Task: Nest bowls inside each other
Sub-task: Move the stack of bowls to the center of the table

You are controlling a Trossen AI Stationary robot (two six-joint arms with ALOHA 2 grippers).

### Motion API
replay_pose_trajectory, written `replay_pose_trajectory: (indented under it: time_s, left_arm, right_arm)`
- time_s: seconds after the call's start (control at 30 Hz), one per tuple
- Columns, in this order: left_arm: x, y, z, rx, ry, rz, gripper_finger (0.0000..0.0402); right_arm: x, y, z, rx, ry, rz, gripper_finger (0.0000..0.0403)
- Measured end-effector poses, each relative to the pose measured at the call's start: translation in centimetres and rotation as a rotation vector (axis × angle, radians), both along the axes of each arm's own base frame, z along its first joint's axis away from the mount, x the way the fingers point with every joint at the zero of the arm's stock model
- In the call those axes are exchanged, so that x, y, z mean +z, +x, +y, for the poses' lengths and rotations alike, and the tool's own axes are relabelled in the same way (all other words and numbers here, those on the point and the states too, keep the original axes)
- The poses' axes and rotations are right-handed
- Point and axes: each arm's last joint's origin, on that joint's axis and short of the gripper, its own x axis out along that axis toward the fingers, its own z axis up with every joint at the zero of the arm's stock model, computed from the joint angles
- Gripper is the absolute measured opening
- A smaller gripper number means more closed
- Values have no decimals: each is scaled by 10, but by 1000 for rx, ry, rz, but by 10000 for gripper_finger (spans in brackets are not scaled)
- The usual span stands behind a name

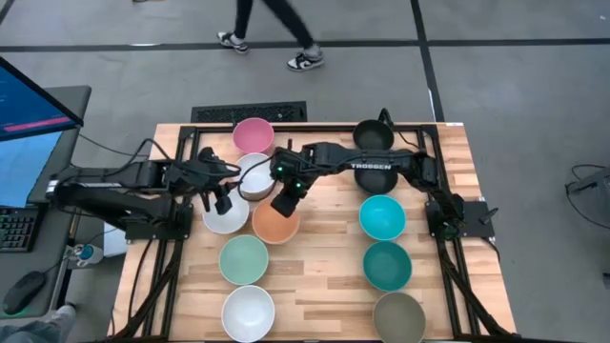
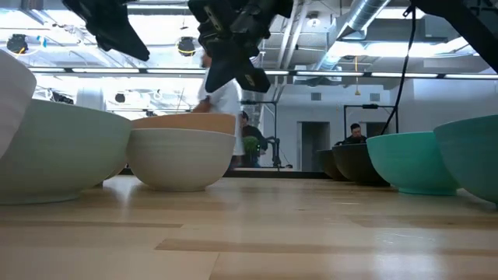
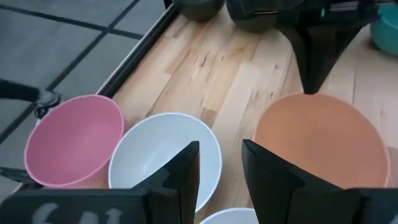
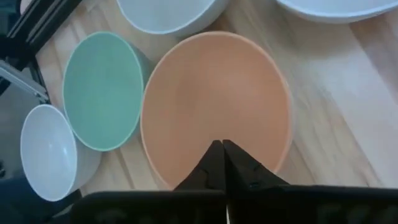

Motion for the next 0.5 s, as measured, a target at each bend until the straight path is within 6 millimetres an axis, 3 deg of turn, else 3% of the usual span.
replay_pose_trajectory:
  time_s: [0.17, 0.3, 0.5]
  left_arm:
    - [0, 9, 0, 2, -3, -22, 112]
    - [-1, 8, 0, 8, -17, -11, 112]
    - [-17, 3, -4, -58, -158, 154, 112]
  right_arm:
    - [-13, -1, 7, 26, 47, 33, 10]
    - [-14, 2, 5, 0, -34, 10, 7]
    - [19, -11, -25, -129, -168, -71, 15]
